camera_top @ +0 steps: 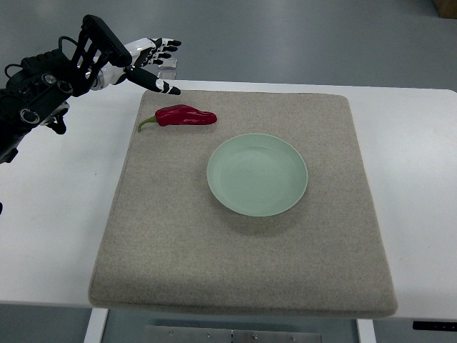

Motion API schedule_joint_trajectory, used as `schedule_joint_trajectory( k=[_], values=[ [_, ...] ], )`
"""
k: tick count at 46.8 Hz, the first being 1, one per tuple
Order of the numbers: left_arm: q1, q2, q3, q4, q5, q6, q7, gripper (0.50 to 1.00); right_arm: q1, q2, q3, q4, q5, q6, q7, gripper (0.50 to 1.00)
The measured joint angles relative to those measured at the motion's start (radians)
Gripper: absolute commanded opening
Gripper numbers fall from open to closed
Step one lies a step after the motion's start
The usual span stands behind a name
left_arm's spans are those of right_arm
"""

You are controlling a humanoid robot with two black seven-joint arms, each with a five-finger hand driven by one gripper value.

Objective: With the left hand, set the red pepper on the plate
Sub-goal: 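Move the left hand over the red chili pepper and lower it, then close the left hand fingers around the red chili pepper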

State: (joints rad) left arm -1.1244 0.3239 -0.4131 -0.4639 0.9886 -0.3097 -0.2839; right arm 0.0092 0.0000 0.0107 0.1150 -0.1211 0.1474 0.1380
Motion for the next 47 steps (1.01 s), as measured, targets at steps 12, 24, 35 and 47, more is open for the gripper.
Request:
schedule_joint_trajectory(
  k=[12,24,35,47],
  values=[
    [0.000,0.016,0.002,-0.039,0.258,0.001,0.000,0.981,0.000,0.000,0.000,0.000,0.000,0.000,0.000,0.928],
    [0.000,0.012,0.007,-0.039,0.393,0.028,-0.003,0.973,0.000,0.000,0.000,0.000,0.000,0.000,0.000,0.928],
    [0.006,0.009,0.015,-0.041,0.392,0.007,-0.003,0.975,0.000,0.000,0.000,0.000,0.000,0.000,0.000,0.928],
    [0.014,0.004,0.060,-0.042,0.380,-0.002,-0.003,0.975,0.000,0.000,0.000,0.000,0.000,0.000,0.000,0.928]
  ],
)
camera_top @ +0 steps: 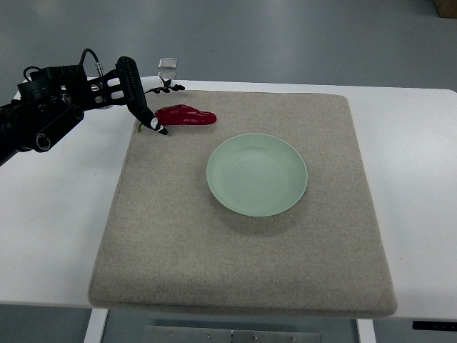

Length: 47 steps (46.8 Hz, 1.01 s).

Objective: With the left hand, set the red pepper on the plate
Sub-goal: 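Close the left hand fingers around the red chili pepper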

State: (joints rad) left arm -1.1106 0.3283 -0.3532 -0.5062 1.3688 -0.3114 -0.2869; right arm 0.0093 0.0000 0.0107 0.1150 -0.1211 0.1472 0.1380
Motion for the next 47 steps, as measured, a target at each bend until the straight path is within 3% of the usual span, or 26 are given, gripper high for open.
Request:
schedule_joint_trajectory(
  k=[16,20,29,35,38,47],
  values=[
    [0.008,-0.027,-0.001,-0.005,-0.010,0.002,0.000,0.954,0.000,0.000,0.000,0.000,0.000,0.000,0.000,0.928],
    [0.015,-0.032,-0.001,-0.004,-0.010,0.002,0.000,0.894,0.000,0.000,0.000,0.000,0.000,0.000,0.000,0.928],
    [0.018,-0.042,-0.001,-0.003,-0.010,0.002,0.000,0.853,0.000,0.000,0.000,0.000,0.000,0.000,0.000,0.928],
    [0.018,-0.047,-0.001,-0.003,-0.010,0.006,0.001,0.780,0.000,0.000,0.000,0.000,0.000,0.000,0.000,0.928],
    [0.018,-0.048,0.000,-0.003,-0.010,0.013,0.001,0.769,0.000,0.000,0.000,0.000,0.000,0.000,0.000,0.928],
    [0.017,-0.048,0.000,-0.002,-0.008,0.017,0.002,0.626,0.000,0.000,0.000,0.000,0.000,0.000,0.000,0.928]
  ],
)
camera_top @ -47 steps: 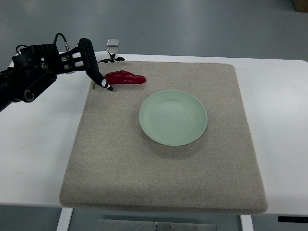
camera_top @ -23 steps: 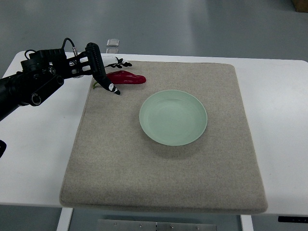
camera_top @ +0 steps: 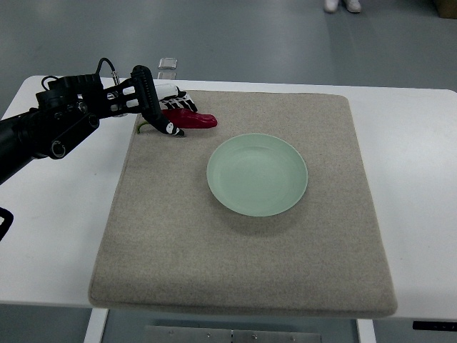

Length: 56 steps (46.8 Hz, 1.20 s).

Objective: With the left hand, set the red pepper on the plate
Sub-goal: 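Close the left hand fingers around the red chili pepper, then carry the pepper with the left hand over the green plate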

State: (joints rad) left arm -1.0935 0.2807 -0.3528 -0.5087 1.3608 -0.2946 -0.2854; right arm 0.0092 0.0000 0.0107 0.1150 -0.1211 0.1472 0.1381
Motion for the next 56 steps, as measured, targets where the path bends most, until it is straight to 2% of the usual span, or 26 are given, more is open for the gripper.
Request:
schedule_joint_trajectory(
  k=[3,11,38,56],
  values=[
    [0.000,0.000,0.000,0.000,0.000,-0.001,0.000,0.594,0.000,0.000,0.000,0.000,0.000,0.000,0.000,0.930],
    [0.001,0.000,0.000,-0.001,0.000,-0.004,-0.001,0.557,0.000,0.000,0.000,0.000,0.000,0.000,0.000,0.928],
    [-0.004,0.000,-0.015,-0.005,-0.013,0.005,0.002,0.559,0.000,0.000,0.000,0.000,0.000,0.000,0.000,0.928],
    [-0.024,0.004,-0.016,-0.172,-0.046,0.035,-0.001,0.576,0.000,0.000,0.000,0.000,0.000,0.000,0.000,0.928]
  ],
)
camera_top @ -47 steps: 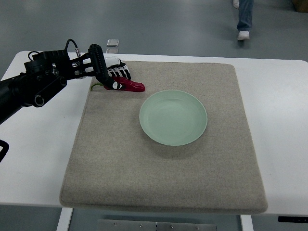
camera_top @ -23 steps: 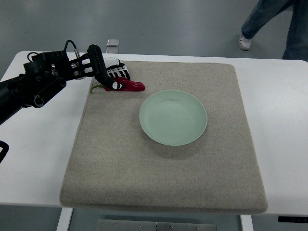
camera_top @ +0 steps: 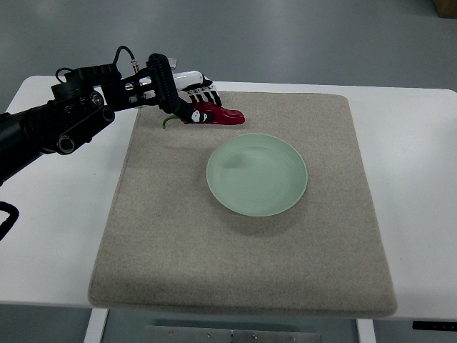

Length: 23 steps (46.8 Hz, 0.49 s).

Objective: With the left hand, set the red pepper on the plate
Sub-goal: 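Carry the pepper with the left hand over the green plate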

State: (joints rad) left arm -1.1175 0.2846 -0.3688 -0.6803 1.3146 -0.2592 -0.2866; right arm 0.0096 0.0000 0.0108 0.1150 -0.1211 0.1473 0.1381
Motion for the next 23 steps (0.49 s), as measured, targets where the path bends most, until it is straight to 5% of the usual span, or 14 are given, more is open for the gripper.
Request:
schedule_joint_trajectory(
  k=[23],
  values=[
    [0.010,-0.003,0.004,-0.176,0.002,-0.003,-0.010,0.576,0.000,0.000,0.000,0.000,0.000,0.000,0.000,0.928]
  ],
)
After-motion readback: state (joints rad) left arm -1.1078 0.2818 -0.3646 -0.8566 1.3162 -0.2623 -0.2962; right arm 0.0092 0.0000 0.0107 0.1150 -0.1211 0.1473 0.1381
